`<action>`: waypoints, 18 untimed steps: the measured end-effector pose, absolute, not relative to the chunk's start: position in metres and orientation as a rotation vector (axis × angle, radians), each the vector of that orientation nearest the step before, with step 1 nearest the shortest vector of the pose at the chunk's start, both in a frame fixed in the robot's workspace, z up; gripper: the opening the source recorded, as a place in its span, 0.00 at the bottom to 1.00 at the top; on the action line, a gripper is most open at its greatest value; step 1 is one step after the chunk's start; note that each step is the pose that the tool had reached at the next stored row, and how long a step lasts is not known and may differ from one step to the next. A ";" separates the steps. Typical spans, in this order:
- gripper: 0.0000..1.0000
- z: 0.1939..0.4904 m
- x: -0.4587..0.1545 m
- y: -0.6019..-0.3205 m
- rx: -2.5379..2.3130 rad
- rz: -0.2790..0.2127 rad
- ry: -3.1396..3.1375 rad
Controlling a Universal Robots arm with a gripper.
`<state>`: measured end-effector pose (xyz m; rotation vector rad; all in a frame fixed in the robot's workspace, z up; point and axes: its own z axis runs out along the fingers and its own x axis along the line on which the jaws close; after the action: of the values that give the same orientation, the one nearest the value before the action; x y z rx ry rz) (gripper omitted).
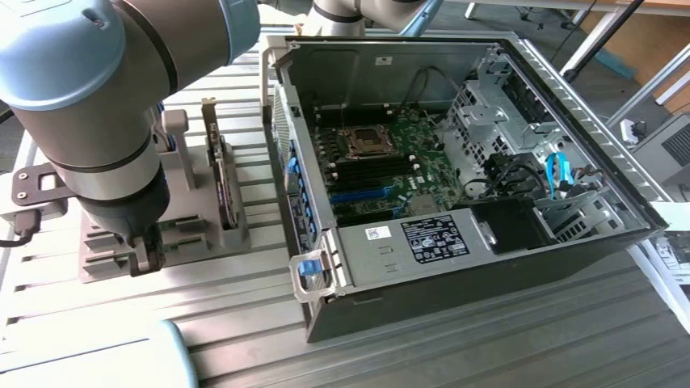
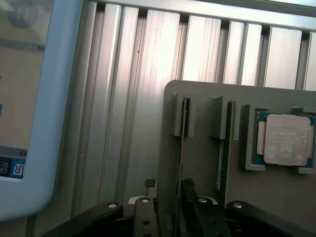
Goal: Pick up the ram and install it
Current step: 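Pick up the ram and move it above insertion slot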
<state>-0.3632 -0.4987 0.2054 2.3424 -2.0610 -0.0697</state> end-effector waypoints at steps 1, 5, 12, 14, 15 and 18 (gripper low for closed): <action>0.22 0.205 -0.363 -0.499 2.342 -0.070 -2.061; 0.13 0.205 -0.363 -0.499 2.342 -0.069 -2.061; 0.13 0.205 -0.363 -0.499 2.342 -0.070 -2.061; 0.13 0.205 -0.363 -0.499 2.342 -0.070 -2.061; 0.13 0.205 -0.363 -0.499 2.342 -0.070 -2.061; 0.13 0.208 -0.363 -0.499 2.342 -0.069 -2.061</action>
<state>-0.3632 -0.4987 0.2075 2.3424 -2.0609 -0.0695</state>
